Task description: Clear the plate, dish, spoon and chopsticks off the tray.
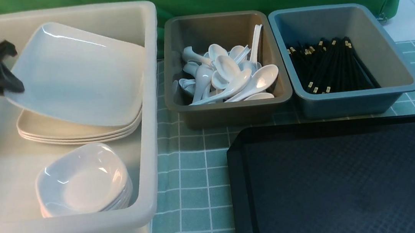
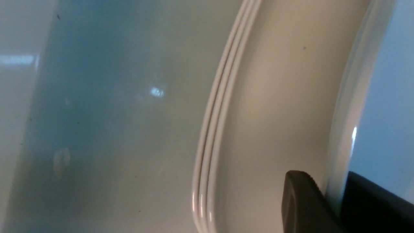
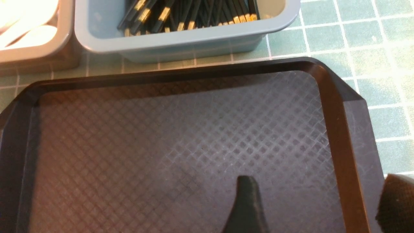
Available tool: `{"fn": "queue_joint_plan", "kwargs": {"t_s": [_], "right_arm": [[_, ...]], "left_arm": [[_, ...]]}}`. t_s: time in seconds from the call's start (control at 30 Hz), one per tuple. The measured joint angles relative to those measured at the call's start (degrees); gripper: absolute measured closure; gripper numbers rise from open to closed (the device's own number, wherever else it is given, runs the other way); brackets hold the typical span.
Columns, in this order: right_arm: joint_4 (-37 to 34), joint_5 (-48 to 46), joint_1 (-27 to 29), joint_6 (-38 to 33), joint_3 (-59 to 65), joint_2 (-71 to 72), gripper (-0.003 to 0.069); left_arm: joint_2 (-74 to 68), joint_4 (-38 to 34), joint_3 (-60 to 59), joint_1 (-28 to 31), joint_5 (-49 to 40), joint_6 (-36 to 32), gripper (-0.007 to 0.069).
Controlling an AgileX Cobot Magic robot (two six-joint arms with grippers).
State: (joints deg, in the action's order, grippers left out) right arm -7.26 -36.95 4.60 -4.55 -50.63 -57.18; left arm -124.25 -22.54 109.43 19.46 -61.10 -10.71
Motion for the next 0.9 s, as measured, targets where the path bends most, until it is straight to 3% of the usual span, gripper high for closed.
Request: {"fn": "queue_joint_plan", "kwargs": {"t_s": [0.1, 0.17, 0.27, 0.43, 0.57, 0.6, 0.73, 0.9], "right_arm": [[0.0, 0.0, 0.0, 0.0, 0.0, 0.0, 0.0125], [0.0, -0.1, 0.0, 0.0, 0.0, 0.0, 0.0125], [0.0, -1.2, 0.0, -1.1, 0.0, 0.0, 0.0125], [0.0, -6.6, 0.0, -2.5, -3.1, 0.0, 0.0125], [0.1, -13.8, -1.3, -4.1, -9.9, 0.0, 0.0185], [0.2, -16.7, -3.1, -5.4, -14.4, 0.0, 0.0294], [-1.1, -20.9, -10.3, -8.7, -23.2, 0.2, 0.0573], [-2.3, -15.9, -21.7, -6.3, -27.1, 4.8, 0.0632]], "left_arm": [[-0.9, 0.4, 0.0, -0.1, -1.1, 0.0, 0.0400], [-1.5, 2.1, 0.0, -0.2, -2.7, 0.0, 0.0298], [-1.0, 4.8, 0.0, -0.2, -4.2, 0.0, 0.0204], [1.6, 8.8, 0.1, -0.2, -6.1, 1.2, 0.0152], [6.4, 7.0, 0.1, -0.3, -7.9, 1.5, 0.0247], [9.3, 4.9, 0.1, -0.7, -8.0, 0.3, 0.0351], [18.5, -0.8, 0.1, -4.6, -8.1, -3.5, 0.0575], [31.2, -3.3, 0.0, -13.2, -8.2, -5.5, 0.0619]]}}
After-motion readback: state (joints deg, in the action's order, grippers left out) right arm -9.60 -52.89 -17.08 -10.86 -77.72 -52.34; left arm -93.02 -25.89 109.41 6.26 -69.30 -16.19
